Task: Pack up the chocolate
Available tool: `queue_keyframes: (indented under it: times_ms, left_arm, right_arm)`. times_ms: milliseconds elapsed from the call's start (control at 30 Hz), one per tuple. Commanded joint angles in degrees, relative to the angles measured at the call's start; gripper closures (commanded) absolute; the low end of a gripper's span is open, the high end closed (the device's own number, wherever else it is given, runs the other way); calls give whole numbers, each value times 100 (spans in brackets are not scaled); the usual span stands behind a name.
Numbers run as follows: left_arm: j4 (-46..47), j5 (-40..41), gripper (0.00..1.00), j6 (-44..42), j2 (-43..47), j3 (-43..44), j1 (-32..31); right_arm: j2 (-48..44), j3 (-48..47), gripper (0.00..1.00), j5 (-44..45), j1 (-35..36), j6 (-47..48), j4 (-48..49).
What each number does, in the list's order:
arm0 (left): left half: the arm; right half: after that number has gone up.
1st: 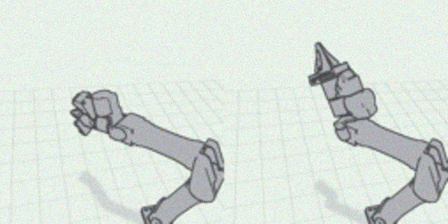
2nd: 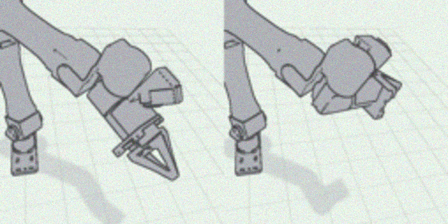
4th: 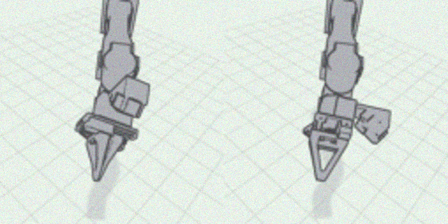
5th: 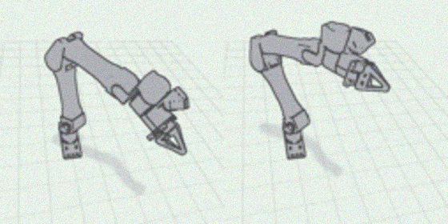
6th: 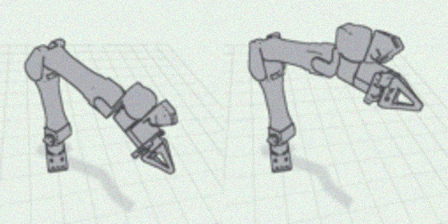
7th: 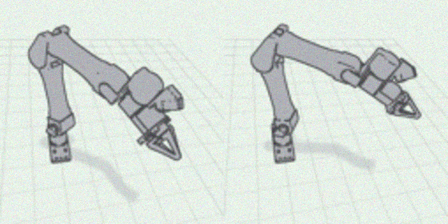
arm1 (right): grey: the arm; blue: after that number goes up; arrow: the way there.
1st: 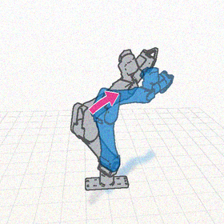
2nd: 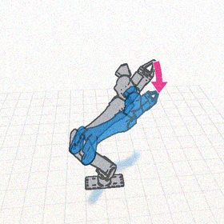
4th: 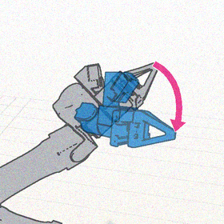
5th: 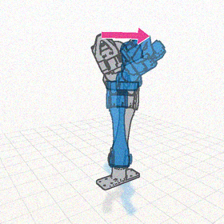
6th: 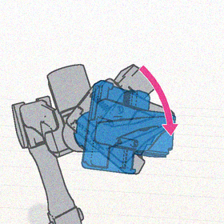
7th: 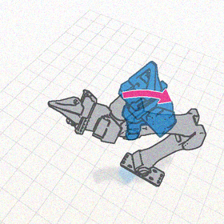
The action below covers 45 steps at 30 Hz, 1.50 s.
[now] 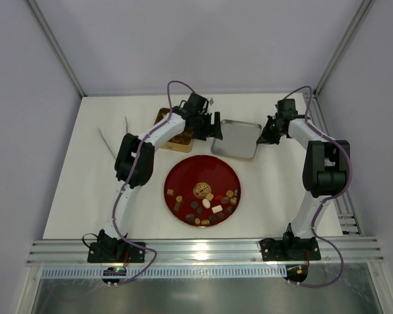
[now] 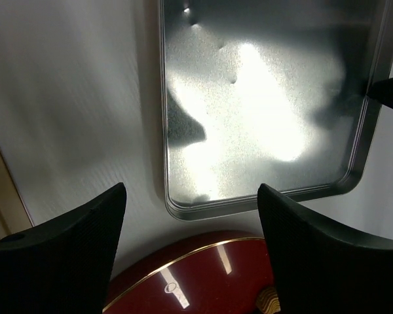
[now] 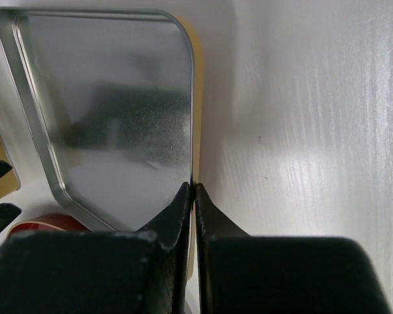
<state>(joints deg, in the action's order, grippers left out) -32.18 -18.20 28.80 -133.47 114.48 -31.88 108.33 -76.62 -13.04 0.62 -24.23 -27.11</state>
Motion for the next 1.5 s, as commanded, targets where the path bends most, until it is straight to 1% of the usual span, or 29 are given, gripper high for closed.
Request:
queue_keyframes:
  times_ms: [0, 33, 67, 433, 700, 867, 967, 1167, 1200, 1267, 1333, 1467]
  left_arm:
    - [195, 0, 20, 100, -109, 277, -46]
    - [195, 0, 20, 109, -153, 303, -47]
    - [195, 9, 20, 117, -179, 312, -55]
    - [283, -88, 20, 214, -364, 409, -73]
    - [520, -369, 22, 416, -337, 409, -73]
    - [731, -553, 25, 636, -241, 277, -73]
    - [907, -676, 29, 759, -127, 154, -73]
    - [995, -817, 42, 952, 66, 92, -64]
    - [1004, -895, 47, 987, 101, 75, -64]
    - [1012, -993, 49, 1031, 137, 66, -64]
    - [1021, -1071, 55, 1102, 189, 31, -64]
    - [1074, -1203, 63, 1207, 313, -57, -64]
  right_arm:
    - [-374, 77, 96, -331, 17, -135, 250]
    - [-374, 94, 96, -375, 17, -170, 285]
    - [-374, 112, 96, -462, -140, -179, 294]
    - [-453, 288, 96, -735, -282, -240, 426]
    - [-559, 507, 96, -1078, -308, -407, 663]
    - [-594, 657, 96, -1245, -308, -495, 786]
    - [-621, 745, 96, -1333, -308, -539, 865]
    - [-813, 956, 96, -1447, -308, -653, 1068]
    - [-840, 991, 96, -1465, -300, -671, 1111]
    - [-919, 1070, 96, -1535, -308, -715, 1164]
    - [-963, 1131, 96, -1570, -291, -732, 1226]
    - [-1104, 1254, 96, -1588, -264, -741, 1270]
